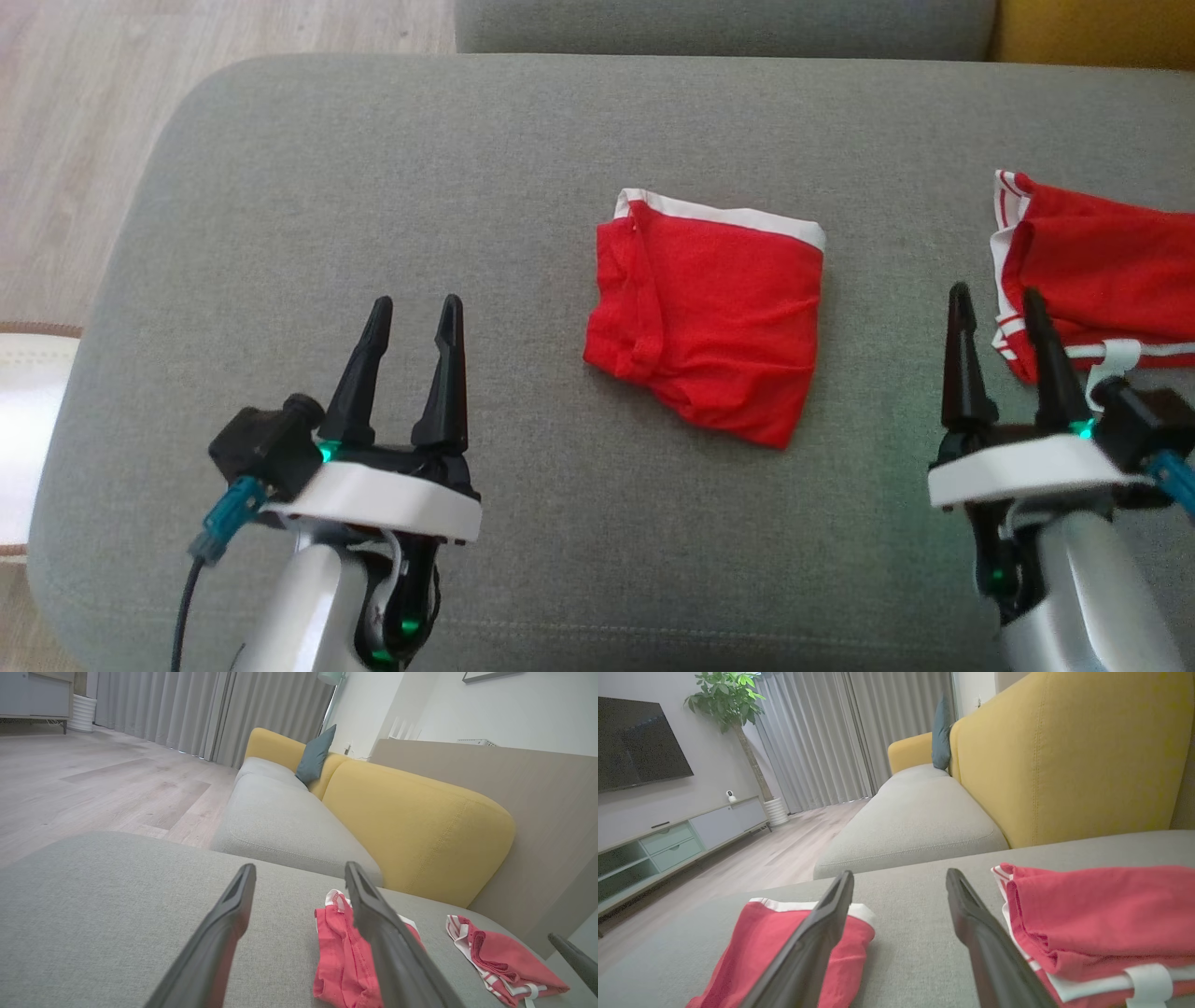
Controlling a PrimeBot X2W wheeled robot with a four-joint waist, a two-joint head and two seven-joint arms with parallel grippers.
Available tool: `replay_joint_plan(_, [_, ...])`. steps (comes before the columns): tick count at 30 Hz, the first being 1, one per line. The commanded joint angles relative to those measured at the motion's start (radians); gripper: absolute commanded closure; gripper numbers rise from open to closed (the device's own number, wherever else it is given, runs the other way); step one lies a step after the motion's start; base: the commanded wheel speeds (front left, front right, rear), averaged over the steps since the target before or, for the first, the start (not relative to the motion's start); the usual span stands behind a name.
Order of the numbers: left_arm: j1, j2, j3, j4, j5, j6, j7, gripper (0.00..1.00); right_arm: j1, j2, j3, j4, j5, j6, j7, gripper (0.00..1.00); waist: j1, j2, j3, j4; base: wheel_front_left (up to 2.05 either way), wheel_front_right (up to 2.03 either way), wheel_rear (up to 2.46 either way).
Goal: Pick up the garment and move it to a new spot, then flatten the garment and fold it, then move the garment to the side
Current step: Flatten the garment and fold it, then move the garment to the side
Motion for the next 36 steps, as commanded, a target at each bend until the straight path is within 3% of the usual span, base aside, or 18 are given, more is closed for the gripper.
replay_joint_plan(1, [-0.029,0.011,0.037,-0.029,0.004,-0.004,-0.005,0.00,0.000,0.006,0.031,-0.053,0.009,0.007,0.003,0.00,0.0000,0.0000,0.001,-0.006,0.00,0.00,0.00])
replay_joint_plan(11, [-0.030,0.011,0.043,-0.035,0.005,-0.011,-0.005,0.00,0.043,0.007,0.081,-0.079,0.071,0.007,-0.006,0.00,0.0000,0.0000,0.003,-0.023,0.00,0.00,0.00])
replay_joint_plan(20, [-0.031,0.011,0.030,-0.036,0.003,-0.014,-0.005,0.00,0.028,0.007,0.100,-0.033,0.107,0.007,-0.004,0.00,0.0000,0.0000,0.015,0.011,0.00,0.00,0.00])
replay_joint_plan(27, [-0.036,0.011,0.018,-0.030,0.003,-0.015,-0.005,0.00,-0.018,0.007,0.100,0.060,0.149,0.007,0.010,0.00,0.0000,0.0000,0.026,0.047,0.00,0.00,0.00])
replay_joint_plan(36, [-0.043,0.011,0.001,-0.023,0.001,-0.013,-0.005,0.00,-0.141,0.007,0.155,0.298,0.241,0.007,0.036,0.00,0.0000,0.0000,0.052,0.096,0.00,0.00,0.00])
